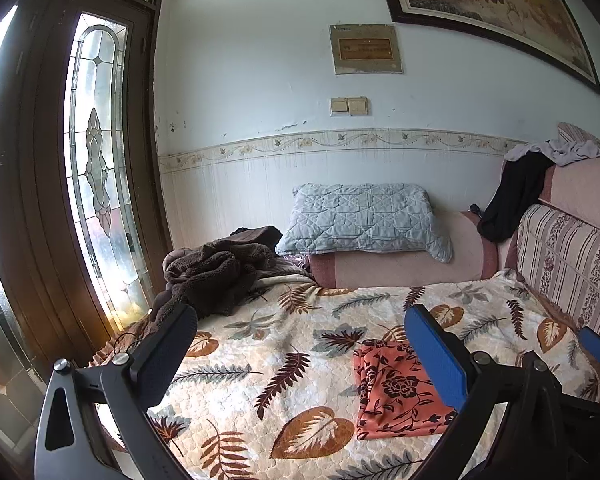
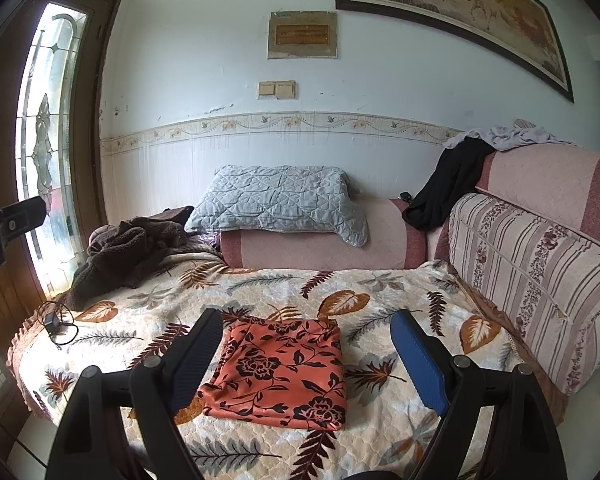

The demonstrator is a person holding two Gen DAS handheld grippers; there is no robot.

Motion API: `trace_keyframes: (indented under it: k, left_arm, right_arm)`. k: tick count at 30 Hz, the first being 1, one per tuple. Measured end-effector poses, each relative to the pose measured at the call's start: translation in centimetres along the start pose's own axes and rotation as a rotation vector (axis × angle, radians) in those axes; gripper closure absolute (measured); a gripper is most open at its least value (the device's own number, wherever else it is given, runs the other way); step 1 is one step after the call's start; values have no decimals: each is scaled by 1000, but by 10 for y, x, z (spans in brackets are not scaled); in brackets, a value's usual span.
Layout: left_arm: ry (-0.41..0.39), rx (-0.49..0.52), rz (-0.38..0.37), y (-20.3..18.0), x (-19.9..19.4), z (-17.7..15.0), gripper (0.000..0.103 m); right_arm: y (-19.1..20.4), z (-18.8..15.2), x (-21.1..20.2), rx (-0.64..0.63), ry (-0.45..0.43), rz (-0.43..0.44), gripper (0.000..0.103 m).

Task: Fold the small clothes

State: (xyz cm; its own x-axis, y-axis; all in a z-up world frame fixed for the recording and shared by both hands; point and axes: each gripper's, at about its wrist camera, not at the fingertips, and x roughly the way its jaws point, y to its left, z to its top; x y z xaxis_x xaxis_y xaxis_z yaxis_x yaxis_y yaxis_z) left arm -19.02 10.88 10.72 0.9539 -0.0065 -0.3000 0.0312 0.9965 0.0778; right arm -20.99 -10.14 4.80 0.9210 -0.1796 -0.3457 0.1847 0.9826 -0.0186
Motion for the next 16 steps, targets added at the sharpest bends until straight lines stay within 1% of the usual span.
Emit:
trace_keyframes:
  k: [6, 11, 14, 16]
  left_arm:
    - [21, -10, 3, 5, 18, -3, 0]
    - [39, -14, 21, 6, 37, -7, 0]
    - [52, -23, 33, 7, 55, -10, 0]
    - [87, -47, 38, 9, 75, -13, 0]
  right_arm:
    - [9, -1, 20, -30, 22, 2, 15]
    - [14, -1, 41, -43, 44, 10, 15]
    - [12, 0, 60, -41, 62, 13, 15]
    - [8, 1, 76, -37, 73, 6, 15]
